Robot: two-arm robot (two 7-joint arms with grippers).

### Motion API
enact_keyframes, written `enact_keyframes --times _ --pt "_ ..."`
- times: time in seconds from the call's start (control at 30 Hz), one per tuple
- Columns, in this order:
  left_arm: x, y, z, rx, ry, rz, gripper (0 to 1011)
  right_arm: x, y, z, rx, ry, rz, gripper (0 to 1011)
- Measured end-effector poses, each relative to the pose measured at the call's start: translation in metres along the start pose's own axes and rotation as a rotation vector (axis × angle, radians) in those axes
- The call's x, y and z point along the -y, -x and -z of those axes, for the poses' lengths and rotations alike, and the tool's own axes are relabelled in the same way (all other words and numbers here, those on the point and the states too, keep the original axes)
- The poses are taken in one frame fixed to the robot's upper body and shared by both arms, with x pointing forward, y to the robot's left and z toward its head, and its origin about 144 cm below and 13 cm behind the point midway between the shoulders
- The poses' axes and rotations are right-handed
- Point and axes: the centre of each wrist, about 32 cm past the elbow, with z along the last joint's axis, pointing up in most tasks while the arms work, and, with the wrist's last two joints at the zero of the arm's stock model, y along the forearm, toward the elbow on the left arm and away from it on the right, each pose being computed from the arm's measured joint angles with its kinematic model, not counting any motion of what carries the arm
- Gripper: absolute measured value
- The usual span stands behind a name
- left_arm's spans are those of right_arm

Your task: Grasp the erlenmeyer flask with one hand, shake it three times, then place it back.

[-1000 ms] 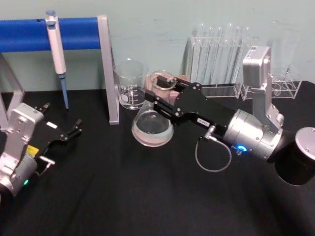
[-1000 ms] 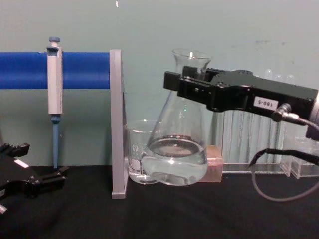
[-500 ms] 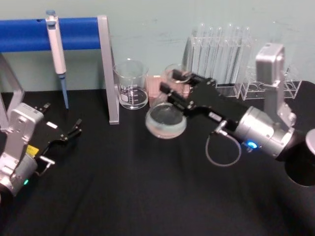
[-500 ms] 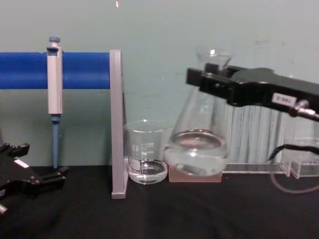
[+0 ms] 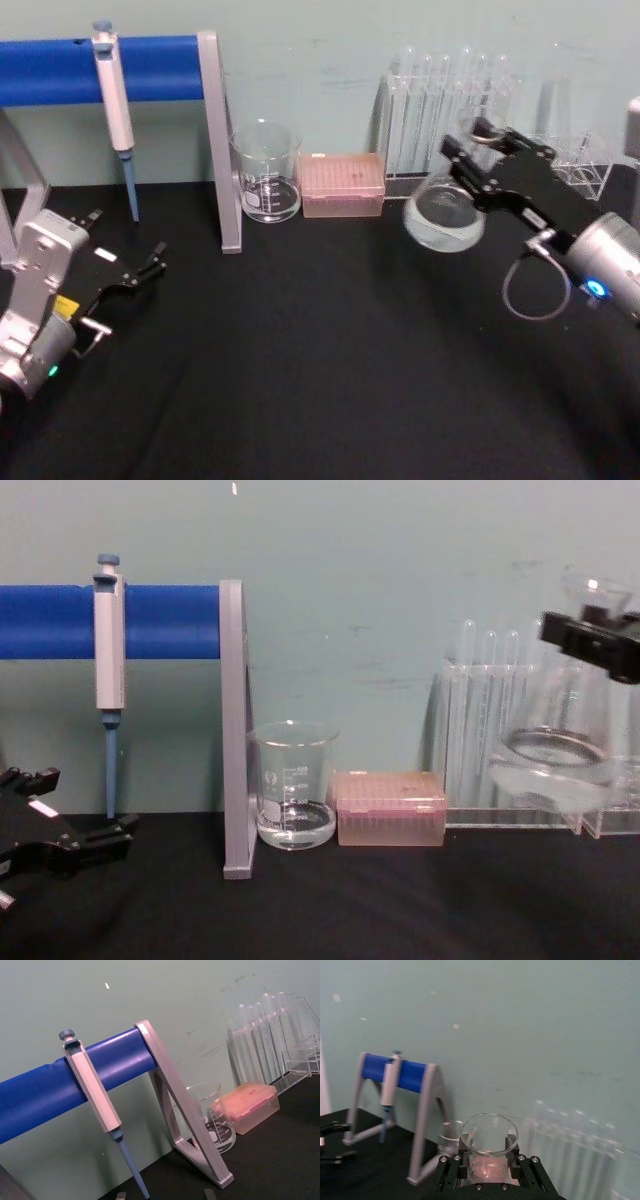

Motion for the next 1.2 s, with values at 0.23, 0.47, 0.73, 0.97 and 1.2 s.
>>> enact_keyframes --times 0.23,0.47,0.73,0.97,1.2 --pt "0.000 0.000 0.000 0.000 0.000 0.000 1001 0.016 -0.007 0.002 0.003 0.019 0.089 450" --pt "0.000 0.000 0.000 0.000 0.000 0.000 1001 0.014 -0.005 0.002 0.002 0.012 0.075 450" --pt "0.000 0.000 0.000 0.000 0.000 0.000 1001 -0.005 0.008 0.004 -0.010 0.015 -0.053 450" --pt "0.000 0.000 0.000 0.000 0.000 0.000 1001 -0.023 0.020 0.005 -0.019 0.019 -0.162 450" --pt "0.000 0.000 0.000 0.000 0.000 0.000 1001 -0.040 0.032 0.007 -0.029 0.020 -0.270 450"
